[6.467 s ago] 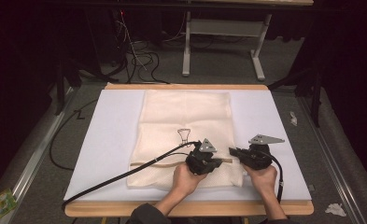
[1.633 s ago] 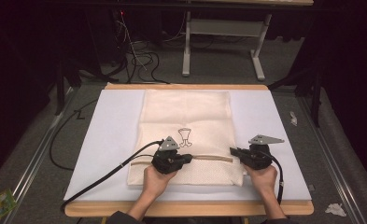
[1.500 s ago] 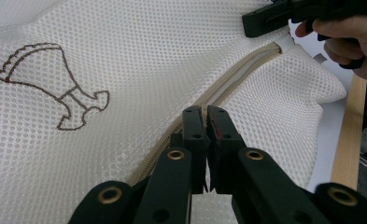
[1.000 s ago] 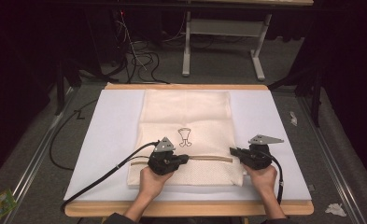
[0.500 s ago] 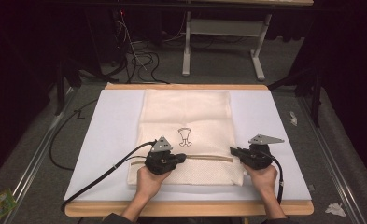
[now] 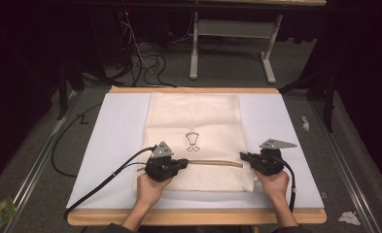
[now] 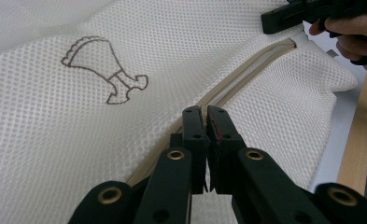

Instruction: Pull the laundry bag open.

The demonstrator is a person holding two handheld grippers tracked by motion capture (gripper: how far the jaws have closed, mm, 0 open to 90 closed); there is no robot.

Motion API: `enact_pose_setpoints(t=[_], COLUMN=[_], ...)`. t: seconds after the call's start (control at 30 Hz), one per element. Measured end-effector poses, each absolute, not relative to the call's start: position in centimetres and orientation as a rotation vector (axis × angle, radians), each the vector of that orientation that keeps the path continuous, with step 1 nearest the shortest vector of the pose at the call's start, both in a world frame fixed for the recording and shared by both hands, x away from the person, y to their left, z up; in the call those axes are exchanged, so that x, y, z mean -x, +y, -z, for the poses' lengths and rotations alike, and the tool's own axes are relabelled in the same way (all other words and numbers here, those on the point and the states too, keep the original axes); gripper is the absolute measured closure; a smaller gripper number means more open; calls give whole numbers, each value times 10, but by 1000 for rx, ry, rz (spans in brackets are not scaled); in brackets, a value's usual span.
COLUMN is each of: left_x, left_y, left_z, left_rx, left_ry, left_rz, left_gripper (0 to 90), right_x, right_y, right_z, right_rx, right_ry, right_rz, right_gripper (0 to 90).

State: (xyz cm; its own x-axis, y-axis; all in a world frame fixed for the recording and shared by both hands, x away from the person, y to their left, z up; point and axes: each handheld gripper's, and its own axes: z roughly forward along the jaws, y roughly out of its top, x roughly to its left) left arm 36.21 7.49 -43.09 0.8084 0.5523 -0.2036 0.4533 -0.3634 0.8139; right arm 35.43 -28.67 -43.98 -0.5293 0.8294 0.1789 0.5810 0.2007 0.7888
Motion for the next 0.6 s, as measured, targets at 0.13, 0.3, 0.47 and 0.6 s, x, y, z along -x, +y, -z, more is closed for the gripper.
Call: enact_pose_setpoints(t=[0.13,0.3,0.47,0.6], left_x=[-361,-360,-360,-360], left_y=[82,88,92,95], left_z=[431,431,431,432], left_rx=[-2014,-2002,-1990,-1996], left_ry=[760,768,771,780], left_rz=[-134,-138,-139,-144], left_gripper=[869,869,869,869], right_x=[-357,-357,-357,-358], right_y=[-288,-287,-287,-289], right_z=[441,441,441,442], right_rx=[-1338,-1342,-1337,-1345], right_ry=[2194,2200,2200,2191], right_rz=[-1240,-1233,-1232,-1238], right_gripper=[882,882,882,882])
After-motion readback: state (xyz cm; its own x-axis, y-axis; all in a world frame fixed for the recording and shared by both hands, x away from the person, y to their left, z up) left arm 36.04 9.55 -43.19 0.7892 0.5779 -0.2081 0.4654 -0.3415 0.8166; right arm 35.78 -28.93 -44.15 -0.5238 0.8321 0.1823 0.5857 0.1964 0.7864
